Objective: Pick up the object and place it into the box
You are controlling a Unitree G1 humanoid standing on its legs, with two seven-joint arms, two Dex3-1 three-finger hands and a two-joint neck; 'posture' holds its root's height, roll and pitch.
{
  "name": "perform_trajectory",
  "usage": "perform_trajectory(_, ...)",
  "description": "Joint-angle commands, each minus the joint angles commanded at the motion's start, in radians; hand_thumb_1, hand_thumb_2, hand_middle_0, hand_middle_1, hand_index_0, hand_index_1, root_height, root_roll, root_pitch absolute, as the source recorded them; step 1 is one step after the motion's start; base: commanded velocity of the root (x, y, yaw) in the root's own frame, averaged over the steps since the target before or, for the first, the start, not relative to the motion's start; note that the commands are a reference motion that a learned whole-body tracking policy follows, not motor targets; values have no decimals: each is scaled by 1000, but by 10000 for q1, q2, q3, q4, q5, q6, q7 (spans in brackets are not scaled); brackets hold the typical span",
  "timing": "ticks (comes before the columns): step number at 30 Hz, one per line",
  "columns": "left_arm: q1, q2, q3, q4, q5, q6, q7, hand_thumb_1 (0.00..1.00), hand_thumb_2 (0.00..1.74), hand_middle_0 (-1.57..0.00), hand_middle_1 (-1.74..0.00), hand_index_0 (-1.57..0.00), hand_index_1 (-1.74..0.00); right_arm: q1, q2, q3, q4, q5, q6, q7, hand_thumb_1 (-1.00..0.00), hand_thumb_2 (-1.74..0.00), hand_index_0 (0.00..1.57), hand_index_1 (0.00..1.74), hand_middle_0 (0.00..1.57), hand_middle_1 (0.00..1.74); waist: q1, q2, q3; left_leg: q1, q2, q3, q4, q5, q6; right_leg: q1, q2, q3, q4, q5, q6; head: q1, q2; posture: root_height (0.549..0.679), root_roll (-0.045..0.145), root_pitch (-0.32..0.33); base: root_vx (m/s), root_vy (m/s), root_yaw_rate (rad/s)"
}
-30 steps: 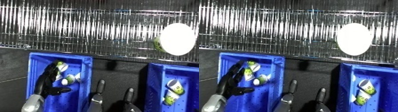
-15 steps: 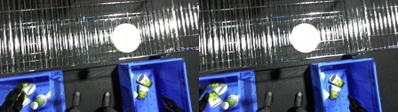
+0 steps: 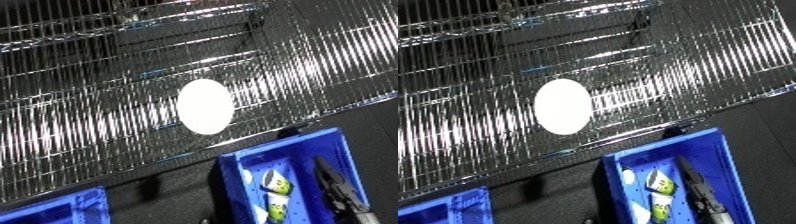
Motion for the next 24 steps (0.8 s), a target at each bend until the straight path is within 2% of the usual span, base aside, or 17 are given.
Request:
perform_trajectory(3,2,-31,98,76,11,-43,-48,0,0,0,0,0,0,-35,-81,-149,-858,-336,-95,-149,0,0,0,0,0,0,-68,-24,0,-46,22,47,21,-13,-13,-30,17,16,-17,-16,8,-34,-34,651,44,126,3,11,-43)
perform_trajectory(6,-61,-69,120,152,38,-63,-55,0,0,0,0,0,0,-227,-144,-162,-1460,-567,31,-164,0,0,0,0,0,0,-85,-42,0,-63,35,75,38,-24,-32,-22,20,10,-37,-31,6,21,-116,651,45,128,14,3,-16)
perform_trajectory(14,-276,-12,27,262,207,69,-120,0,0,0,0,0,0,-1203,-488,97,-2354,-711,1111,158,0,0,0,0,0,0,89,-24,0,-32,56,91,114,-42,-71,71,-65,-83,-42,-45,-25,423,-434,652,46,122,27,-12,28)
perform_trajectory(18,-364,20,-106,249,321,166,-145,0,0,0,0,0,0,-1947,-669,236,-2290,-559,1688,199,0,0,0,0,0,0,278,26,0,4,47,70,168,-46,-81,159,-140,-154,-9,-69,-62,729,-608,652,48,114,38,-14,55)
perform_trajectory(24,-456,32,-237,79,451,403,-118,0,0,0,0,0,0,-3023,-642,492,-1671,-127,2338,282,0,0,0,0,0,0,464,136,0,-19,-8,34,213,-46,-71,141,-238,-220,85,-105,-125,1108,-744,652,52,111,39,-2,57)
